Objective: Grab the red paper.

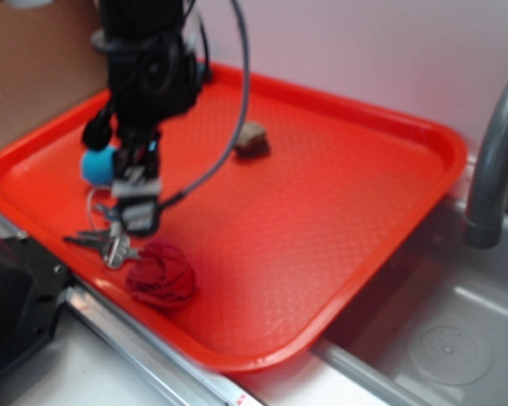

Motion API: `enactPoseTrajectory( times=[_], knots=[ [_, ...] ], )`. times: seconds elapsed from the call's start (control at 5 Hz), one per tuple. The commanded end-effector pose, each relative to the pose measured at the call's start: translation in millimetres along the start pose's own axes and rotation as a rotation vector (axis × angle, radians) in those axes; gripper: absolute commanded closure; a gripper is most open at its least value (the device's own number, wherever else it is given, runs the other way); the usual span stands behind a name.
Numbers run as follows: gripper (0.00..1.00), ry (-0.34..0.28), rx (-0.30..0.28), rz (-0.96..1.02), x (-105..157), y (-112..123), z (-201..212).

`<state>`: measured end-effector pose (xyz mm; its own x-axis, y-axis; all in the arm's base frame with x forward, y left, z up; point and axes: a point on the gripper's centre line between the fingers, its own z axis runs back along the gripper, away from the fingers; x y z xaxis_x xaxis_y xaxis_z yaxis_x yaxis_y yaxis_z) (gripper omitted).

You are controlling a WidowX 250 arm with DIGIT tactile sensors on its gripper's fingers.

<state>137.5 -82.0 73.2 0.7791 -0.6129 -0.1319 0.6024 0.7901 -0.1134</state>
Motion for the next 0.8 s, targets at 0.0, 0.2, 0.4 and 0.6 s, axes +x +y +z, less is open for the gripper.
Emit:
enactPoseTrajectory(
  times=[0.0, 0.2, 0.4, 0.6],
  knots=[
    [0.00, -0.107, 0.103, -0.142, -8, -32, -2],
    [0.00, -0.146, 0.146, -0.188, 4, -35, -14],
    [0.00, -0.128, 0.131, -0.225, 9, -36, -31],
    [0.00, -0.098, 0.128, -0.235, 12, -38, -40]
  ],
)
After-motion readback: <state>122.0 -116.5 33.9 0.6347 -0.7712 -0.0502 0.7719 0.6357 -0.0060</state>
